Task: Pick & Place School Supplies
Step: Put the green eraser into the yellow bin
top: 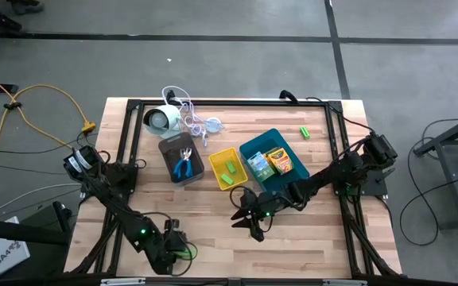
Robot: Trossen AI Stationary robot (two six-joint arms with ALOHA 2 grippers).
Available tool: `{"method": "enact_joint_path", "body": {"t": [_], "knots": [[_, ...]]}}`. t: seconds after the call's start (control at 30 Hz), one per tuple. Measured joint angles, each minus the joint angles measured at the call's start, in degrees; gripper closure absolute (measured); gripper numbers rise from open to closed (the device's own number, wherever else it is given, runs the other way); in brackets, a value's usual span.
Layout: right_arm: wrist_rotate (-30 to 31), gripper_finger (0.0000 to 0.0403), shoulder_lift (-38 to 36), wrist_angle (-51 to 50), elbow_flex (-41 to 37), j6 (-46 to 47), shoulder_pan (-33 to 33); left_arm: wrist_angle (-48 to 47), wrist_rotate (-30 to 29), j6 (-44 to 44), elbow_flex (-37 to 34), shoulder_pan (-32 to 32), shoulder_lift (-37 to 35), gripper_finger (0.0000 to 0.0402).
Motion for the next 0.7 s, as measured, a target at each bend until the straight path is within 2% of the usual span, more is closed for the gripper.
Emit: {"method": "enact_joint_path", "body": {"t": [0.27,0.7], "knots": [[0.0,0.0288,0.0,-0.02,0.0,0.01,0.0,0.02,-4.49,4.81,0.04,-1.63,1.53,0.0211],[-0.02,0.0288,0.0,-0.05,0.0,0.18,-0.01,1.76,-8.06,5.2,0.02,-1.8,2.9,0.0211]]}}
